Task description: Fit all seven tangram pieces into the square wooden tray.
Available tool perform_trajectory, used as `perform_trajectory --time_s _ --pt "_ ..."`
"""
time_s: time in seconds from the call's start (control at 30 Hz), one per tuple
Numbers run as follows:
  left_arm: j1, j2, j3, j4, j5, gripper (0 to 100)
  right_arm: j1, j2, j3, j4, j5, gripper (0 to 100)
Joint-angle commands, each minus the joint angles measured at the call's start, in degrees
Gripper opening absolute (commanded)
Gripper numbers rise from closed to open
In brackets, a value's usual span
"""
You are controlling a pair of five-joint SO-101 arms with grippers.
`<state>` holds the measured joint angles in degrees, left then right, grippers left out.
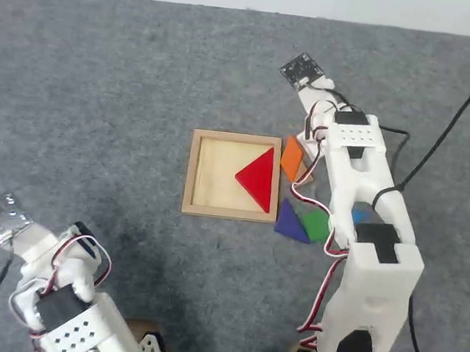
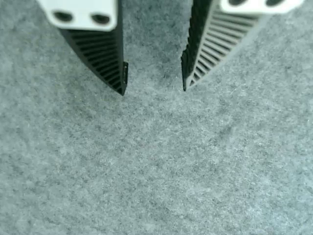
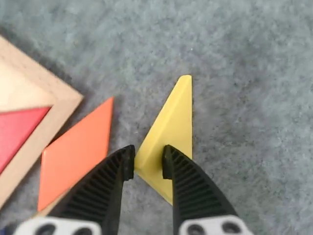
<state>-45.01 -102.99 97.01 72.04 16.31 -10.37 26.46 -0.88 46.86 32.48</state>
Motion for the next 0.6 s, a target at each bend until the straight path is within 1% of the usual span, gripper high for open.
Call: perform_trajectory --time_s 0.0,0.13,0.3,0.43,0.57 --pt "-0.4 -0.9 -0.5 0.2 0.5 18 1.2 1.1 -1.0 1.3 -2.4 0.9" --pt "-0.4 -0.9 -0.5 0.2 0.5 18 4.4 -0.1 -2.7 2.2 -7.0 0.9" --pt "-0.4 -0.9 -0.5 0.2 0.5 18 7.5 -2.9 -5.1 4.6 -8.2 0.9" --pt "-0.4 -0.9 -0.5 0.2 0.5 18 7.2 -5.8 -6.6 7.9 -8.3 0.9" --pt "-0.4 -0.9 -0.5 0.2 0.5 18 5.0 -9.8 -6.9 10.8 -9.3 0.9"
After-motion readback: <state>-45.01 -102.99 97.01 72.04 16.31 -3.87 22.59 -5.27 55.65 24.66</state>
